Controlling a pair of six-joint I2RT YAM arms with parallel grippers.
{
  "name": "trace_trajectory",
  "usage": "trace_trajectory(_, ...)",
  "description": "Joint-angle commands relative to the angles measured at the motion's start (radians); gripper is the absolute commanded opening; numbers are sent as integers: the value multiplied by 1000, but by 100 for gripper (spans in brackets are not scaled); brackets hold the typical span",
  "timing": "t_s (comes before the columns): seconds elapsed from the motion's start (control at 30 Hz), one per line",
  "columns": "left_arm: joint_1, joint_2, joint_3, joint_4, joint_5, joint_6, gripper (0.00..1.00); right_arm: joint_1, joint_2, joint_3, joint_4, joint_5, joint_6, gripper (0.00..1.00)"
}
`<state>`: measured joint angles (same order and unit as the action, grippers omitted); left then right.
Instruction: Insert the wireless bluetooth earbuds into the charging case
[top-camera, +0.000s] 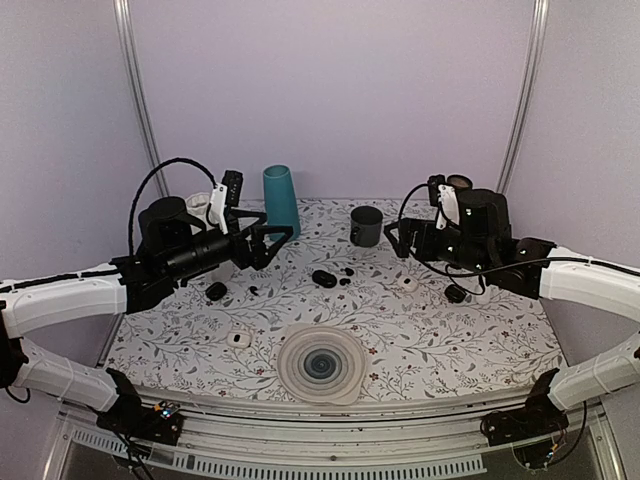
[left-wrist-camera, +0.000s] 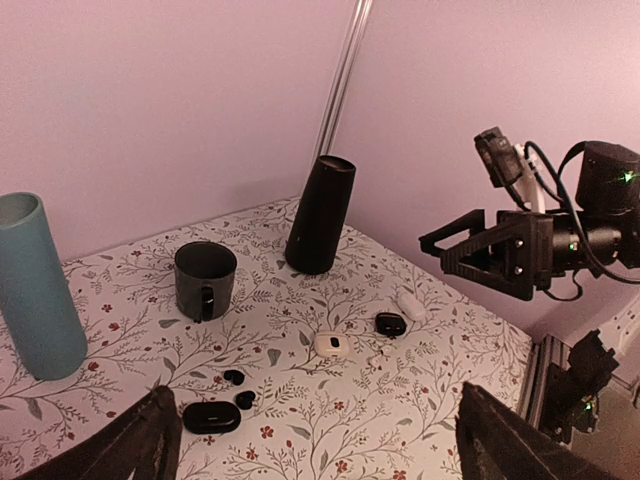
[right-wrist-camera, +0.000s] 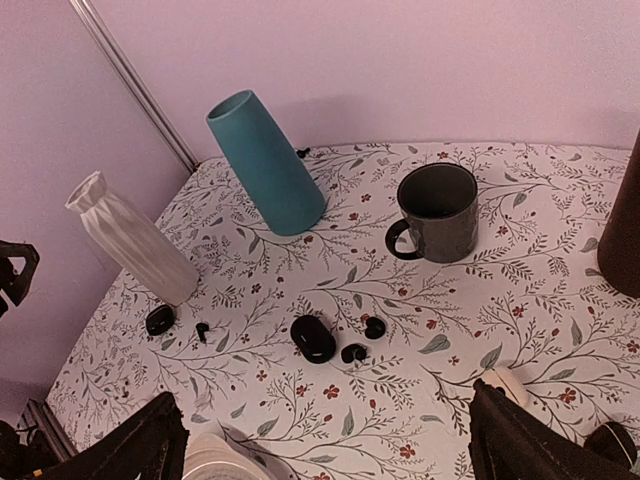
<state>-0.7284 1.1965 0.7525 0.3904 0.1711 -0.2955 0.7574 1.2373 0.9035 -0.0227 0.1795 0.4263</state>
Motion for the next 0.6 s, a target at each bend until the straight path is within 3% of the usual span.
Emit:
trace_trajectory(0.0, -3, -11, 10, 17, 5, 13, 96, -2, 5, 12, -8, 16, -11, 99)
trace_trajectory(0.27, -1, -18, 8, 3, 1, 10, 96, -59, 52, 51, -74, 12, -33, 99)
trace_trajectory(0.57, 4, -20, 9, -24, -2, -4, 96, -232, 183, 61, -131, -196, -28, 99)
